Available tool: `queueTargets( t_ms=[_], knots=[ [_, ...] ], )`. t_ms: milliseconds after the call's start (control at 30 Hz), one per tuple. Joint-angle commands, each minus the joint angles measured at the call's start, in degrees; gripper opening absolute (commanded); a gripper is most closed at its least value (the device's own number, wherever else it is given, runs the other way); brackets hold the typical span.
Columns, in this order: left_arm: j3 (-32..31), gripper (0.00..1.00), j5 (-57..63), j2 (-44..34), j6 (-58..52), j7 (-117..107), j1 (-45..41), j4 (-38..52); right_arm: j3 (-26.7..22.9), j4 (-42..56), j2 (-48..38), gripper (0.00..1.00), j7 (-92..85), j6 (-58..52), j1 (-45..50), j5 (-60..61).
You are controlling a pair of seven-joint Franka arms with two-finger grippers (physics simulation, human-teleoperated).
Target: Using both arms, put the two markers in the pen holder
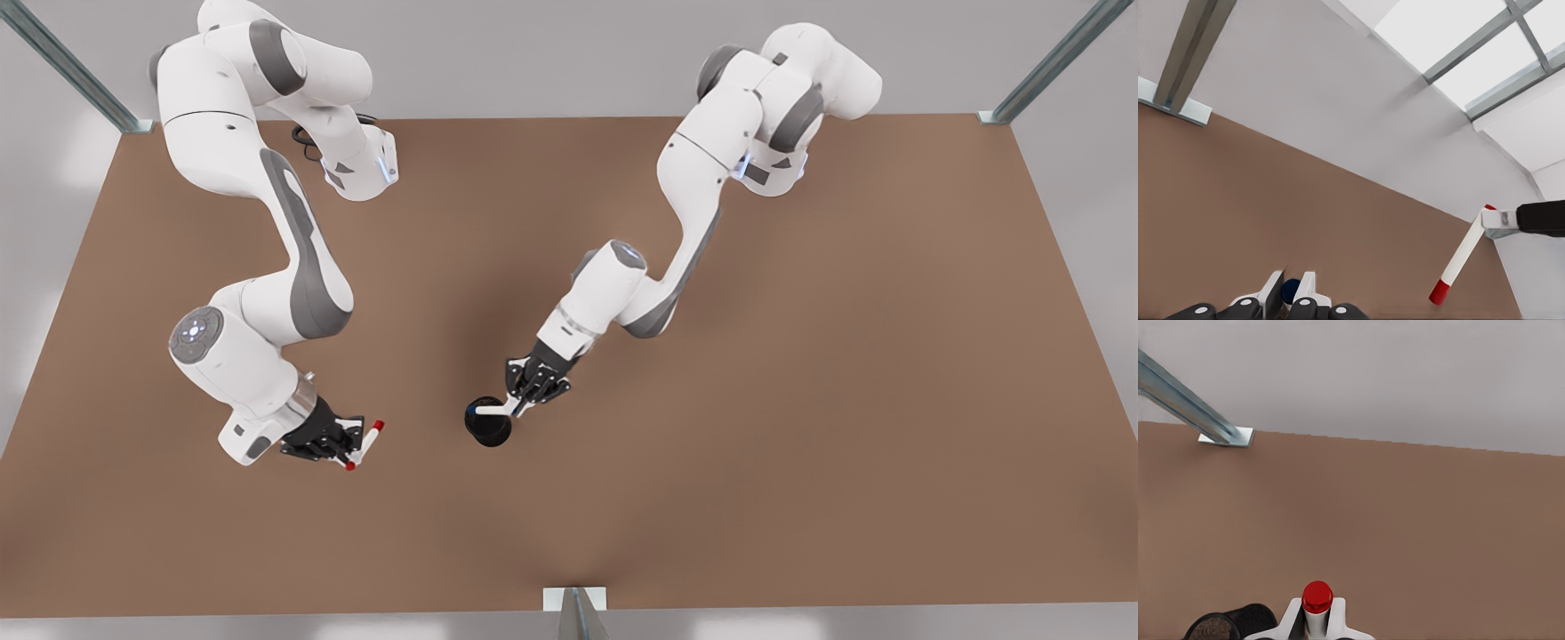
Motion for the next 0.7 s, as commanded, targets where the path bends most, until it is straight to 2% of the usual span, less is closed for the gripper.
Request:
queueTargets(
  t_ms=[0, 467, 500, 533, 567, 633, 667],
  knots=[
    [0.2, 0.21, 0.4, 0.7, 0.4, -3.5, 0.0, 0.2, 0.3, 0.0, 0.1, 0.25, 0.6, 2.3, 0.1, 0.6],
    [1.2, 0.21, 0.4, 2.9, 0.4, -1.0, -1.2, -0.4, 1.0, 0.0, 0.7, 0.25, 0.6, 6.2, 1.5, 0.6],
    [1.2, 0.34, 0.4, 3.0, 0.4, -0.7, -1.4, -0.3, 1.4, -0.1, 0.7, 0.25, 0.6, 6.5, 1.5, 0.6],
    [1.2, 0.76, 0.4, 3.3, 0.3, -0.7, -1.9, -0.1, 1.7, -0.1, 0.7, 0.25, 0.6, 6.5, 1.5, 0.6],
    [2.4, 1.0, 0.4, 3.7, 0.2, -0.8, -3.6, 0.0, 2.1, 0.0, 0.7, 0.25, 0.6, 6.6, 1.4, 0.6],
    [4.2, 1.0, -0.1, 3.3, -0.4, -1.1, -5.1, 0.0, 2.3, 0.0, 0.7, 0.25, 0.6, 6.6, 1.5, 0.6],
    [5.2, 1.0, -0.2, 1.6, -4.8, -1.1, -4.4, -0.5, 2.3, 0.0, 0.7, 0.25, 0.7, 6.6, 1.5, 0.6]
  ],
)
